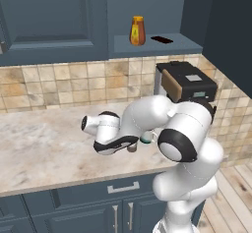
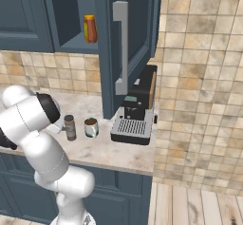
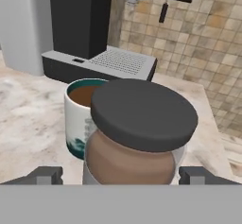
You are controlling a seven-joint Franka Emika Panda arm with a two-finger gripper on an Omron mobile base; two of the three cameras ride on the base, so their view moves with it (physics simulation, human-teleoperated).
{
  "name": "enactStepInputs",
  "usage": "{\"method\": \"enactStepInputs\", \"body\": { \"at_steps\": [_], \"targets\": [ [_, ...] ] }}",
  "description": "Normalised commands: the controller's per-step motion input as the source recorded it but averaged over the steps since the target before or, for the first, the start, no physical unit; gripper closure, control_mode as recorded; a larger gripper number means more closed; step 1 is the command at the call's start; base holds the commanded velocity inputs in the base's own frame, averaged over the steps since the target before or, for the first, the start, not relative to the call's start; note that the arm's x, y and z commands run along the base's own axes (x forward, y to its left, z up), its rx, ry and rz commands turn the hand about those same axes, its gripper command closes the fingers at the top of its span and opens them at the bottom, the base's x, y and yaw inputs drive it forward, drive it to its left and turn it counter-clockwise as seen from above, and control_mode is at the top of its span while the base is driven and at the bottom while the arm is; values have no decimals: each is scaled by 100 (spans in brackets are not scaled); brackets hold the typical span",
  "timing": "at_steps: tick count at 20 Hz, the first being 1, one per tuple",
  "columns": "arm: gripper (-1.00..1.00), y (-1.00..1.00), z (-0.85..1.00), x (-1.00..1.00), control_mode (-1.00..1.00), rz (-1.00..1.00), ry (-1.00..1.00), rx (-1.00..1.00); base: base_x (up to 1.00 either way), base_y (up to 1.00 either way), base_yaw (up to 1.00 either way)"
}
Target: Pick the cinnamon and honey bottle from the cabinet and place them next to the mug.
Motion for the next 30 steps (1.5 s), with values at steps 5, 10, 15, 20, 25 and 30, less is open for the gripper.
{"method": "enactStepInputs", "body": {
  "at_steps": [5, 10, 15, 20, 25, 30],
  "targets": [
    [-100, 0, 15, 0, -100, 0, 0, 0, 0, 0, 0],
    [-100, 0, 41, 0, -100, 0, 0, 0, 0, 0, 0],
    [-100, 0, 41, 0, -100, 0, 0, -1, 0, 0, 0],
    [-100, -3, 53, -1, -100, 0, 0, 0, 0, 0, 0],
    [-100, -23, 78, -8, -100, 10, 0, 0, 0, 0, 0],
    [-100, -24, 69, -4, -100, 15, -4, 0, 0, 0, 0]
  ]
}}
